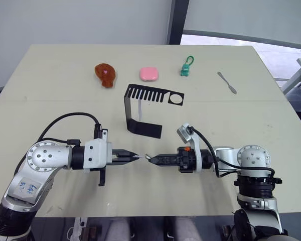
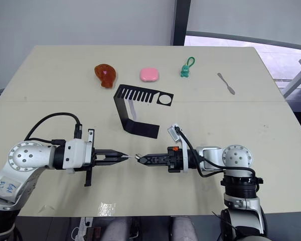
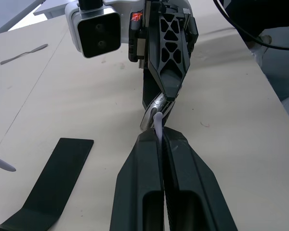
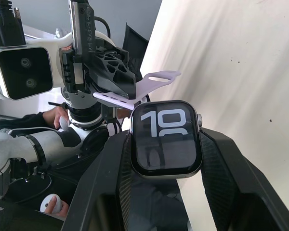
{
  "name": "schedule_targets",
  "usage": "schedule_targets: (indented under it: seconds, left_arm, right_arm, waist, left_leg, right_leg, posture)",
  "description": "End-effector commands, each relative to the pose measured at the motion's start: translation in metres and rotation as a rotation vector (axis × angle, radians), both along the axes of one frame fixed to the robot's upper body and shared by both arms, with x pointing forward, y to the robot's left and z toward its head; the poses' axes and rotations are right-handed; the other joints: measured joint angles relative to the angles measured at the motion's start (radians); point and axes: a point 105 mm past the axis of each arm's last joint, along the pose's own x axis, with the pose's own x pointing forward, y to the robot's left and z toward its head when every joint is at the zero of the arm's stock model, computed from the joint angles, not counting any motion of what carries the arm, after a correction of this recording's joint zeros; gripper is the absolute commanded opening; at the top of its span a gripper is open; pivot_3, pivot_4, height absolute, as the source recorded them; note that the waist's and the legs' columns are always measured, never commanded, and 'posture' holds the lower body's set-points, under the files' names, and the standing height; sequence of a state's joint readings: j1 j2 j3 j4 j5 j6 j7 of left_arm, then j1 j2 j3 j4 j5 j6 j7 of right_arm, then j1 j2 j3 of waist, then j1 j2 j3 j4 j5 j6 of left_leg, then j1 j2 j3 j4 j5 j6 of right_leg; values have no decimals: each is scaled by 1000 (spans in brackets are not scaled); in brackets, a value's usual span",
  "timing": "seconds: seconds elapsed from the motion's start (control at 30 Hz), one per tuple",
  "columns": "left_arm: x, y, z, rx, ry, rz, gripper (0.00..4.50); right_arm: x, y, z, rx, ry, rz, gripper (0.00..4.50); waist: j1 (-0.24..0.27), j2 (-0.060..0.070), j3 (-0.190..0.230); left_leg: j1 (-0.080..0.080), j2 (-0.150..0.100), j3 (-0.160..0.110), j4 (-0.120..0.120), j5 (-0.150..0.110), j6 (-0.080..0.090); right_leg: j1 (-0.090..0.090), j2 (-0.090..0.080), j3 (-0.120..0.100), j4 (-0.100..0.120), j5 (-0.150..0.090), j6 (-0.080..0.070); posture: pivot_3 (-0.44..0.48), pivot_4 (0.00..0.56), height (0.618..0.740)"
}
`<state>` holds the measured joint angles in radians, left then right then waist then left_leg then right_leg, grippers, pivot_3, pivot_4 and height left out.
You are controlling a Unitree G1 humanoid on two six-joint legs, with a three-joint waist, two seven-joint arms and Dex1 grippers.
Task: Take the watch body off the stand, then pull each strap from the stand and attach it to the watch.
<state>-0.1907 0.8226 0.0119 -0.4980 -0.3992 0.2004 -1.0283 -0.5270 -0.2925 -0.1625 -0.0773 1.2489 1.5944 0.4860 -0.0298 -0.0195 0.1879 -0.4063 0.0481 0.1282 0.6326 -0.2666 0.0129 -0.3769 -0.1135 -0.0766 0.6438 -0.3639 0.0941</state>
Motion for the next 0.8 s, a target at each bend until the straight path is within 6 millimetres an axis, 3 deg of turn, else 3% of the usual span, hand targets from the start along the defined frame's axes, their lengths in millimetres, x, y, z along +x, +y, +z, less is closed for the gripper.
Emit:
schedule_targets:
  seconds: [0.03,0.8]
  left_arm:
    - [0,-2,8,-9,-38,0,0]
    - [1,-9,3,4,-25,-21,0]
  right_arm:
    - [-5,0,6,7,-33,16,1510]
    - [-4,2,5,0,-36,14,1510]
  waist:
    - [0,0,0]
    - [0,0,0]
  left_leg:
    - [0,0,0,0,0,0]
    - [0,0,0,1,0,0]
  right_leg:
    - [0,0,0,0,0,0]
    - [0,0,0,1,0,0]
  posture:
    - [0,150,740]
    - [0,150,740]
